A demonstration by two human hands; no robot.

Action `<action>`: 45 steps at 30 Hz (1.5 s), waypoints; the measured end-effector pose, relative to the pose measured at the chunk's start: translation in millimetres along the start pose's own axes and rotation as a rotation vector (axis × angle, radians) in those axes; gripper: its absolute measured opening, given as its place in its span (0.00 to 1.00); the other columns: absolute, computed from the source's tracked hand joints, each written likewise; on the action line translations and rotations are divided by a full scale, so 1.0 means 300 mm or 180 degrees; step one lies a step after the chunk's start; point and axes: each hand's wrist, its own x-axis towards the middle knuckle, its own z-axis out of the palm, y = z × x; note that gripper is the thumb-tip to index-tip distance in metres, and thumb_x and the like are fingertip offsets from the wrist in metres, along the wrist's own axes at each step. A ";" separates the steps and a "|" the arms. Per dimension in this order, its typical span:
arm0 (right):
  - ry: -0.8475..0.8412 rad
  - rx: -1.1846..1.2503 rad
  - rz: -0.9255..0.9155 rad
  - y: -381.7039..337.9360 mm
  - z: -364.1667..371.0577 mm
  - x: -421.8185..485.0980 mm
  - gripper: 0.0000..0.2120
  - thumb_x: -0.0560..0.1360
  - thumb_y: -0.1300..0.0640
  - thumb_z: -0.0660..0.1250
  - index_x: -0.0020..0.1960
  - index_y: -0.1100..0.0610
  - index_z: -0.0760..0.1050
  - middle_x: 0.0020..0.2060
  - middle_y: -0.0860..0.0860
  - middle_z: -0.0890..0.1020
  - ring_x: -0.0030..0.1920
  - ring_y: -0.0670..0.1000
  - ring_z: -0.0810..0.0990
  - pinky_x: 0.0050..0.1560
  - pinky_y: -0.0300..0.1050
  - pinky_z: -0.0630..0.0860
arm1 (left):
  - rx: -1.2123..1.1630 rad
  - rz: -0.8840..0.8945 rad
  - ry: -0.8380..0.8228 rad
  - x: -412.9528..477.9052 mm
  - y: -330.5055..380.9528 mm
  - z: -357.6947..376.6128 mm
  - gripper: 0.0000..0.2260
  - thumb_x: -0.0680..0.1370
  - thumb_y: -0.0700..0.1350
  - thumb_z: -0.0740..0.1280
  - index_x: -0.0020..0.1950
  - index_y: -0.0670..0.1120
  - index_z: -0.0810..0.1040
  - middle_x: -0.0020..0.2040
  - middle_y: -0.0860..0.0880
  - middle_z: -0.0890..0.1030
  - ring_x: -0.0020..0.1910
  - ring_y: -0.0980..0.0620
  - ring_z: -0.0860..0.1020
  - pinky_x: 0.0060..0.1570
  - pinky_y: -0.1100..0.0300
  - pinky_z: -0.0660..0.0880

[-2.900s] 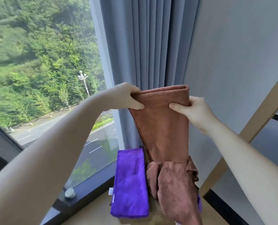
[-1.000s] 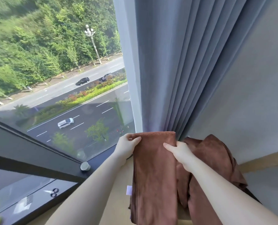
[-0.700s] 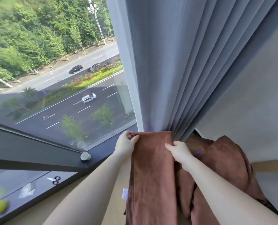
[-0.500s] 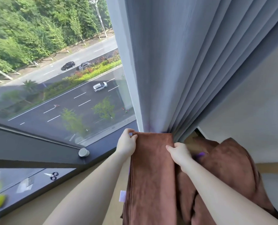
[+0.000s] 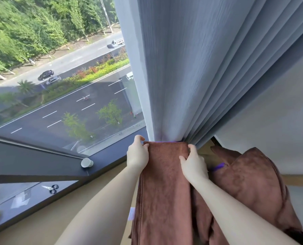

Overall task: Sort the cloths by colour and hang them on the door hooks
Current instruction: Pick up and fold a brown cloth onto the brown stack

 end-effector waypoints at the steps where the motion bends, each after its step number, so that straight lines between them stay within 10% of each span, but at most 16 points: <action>1: 0.0028 -0.0021 -0.0018 -0.002 0.000 -0.004 0.26 0.83 0.52 0.64 0.77 0.50 0.61 0.60 0.63 0.79 0.59 0.65 0.79 0.58 0.58 0.77 | 0.0092 0.0088 0.0028 -0.005 0.001 0.003 0.08 0.83 0.44 0.62 0.61 0.48 0.72 0.52 0.47 0.80 0.54 0.43 0.77 0.50 0.54 0.69; 6: 0.0201 -0.0456 -0.0672 0.013 0.005 -0.038 0.32 0.81 0.54 0.67 0.80 0.54 0.57 0.70 0.58 0.69 0.65 0.63 0.76 0.61 0.55 0.73 | 0.1775 0.1653 0.0429 -0.053 -0.036 0.008 0.09 0.75 0.38 0.68 0.55 0.44 0.77 0.53 0.44 0.75 0.51 0.39 0.75 0.47 0.49 0.70; 9: 0.0252 -0.1274 -0.1425 0.033 0.003 -0.061 0.40 0.78 0.48 0.71 0.81 0.56 0.54 0.77 0.56 0.58 0.77 0.59 0.61 0.75 0.51 0.63 | 0.2151 0.2525 -0.0387 -0.110 -0.044 0.000 0.14 0.78 0.47 0.68 0.62 0.44 0.78 0.61 0.44 0.77 0.60 0.38 0.76 0.55 0.46 0.74; 12: -0.0328 -0.2208 -0.1906 0.045 -0.002 -0.083 0.50 0.75 0.39 0.71 0.83 0.56 0.44 0.83 0.54 0.44 0.82 0.55 0.40 0.82 0.53 0.42 | 0.2767 0.2408 -0.1309 -0.176 -0.052 -0.012 0.36 0.79 0.61 0.68 0.80 0.44 0.61 0.82 0.45 0.59 0.81 0.44 0.57 0.78 0.49 0.58; 19: -0.0894 -0.3073 -0.1757 0.085 0.018 -0.123 0.68 0.65 0.36 0.79 0.82 0.56 0.33 0.82 0.55 0.36 0.82 0.55 0.34 0.80 0.59 0.36 | 0.3602 0.2171 -0.1485 -0.234 -0.061 -0.016 0.66 0.64 0.66 0.79 0.83 0.43 0.38 0.82 0.41 0.35 0.82 0.42 0.36 0.79 0.45 0.40; 38: -0.0667 -0.3096 -0.1739 0.108 0.064 -0.128 0.67 0.65 0.36 0.79 0.82 0.56 0.34 0.82 0.55 0.36 0.82 0.56 0.36 0.81 0.59 0.40 | 0.3571 0.2067 -0.1456 -0.238 -0.070 0.009 0.65 0.64 0.64 0.80 0.83 0.45 0.38 0.83 0.41 0.36 0.82 0.41 0.37 0.80 0.44 0.42; 45: -0.0529 -0.2561 -0.1855 0.105 0.000 -0.182 0.45 0.75 0.42 0.72 0.82 0.55 0.52 0.83 0.55 0.49 0.83 0.55 0.45 0.82 0.53 0.45 | 0.3478 0.2183 -0.1588 -0.263 -0.005 -0.040 0.60 0.68 0.65 0.77 0.83 0.44 0.40 0.84 0.44 0.41 0.83 0.44 0.40 0.81 0.45 0.48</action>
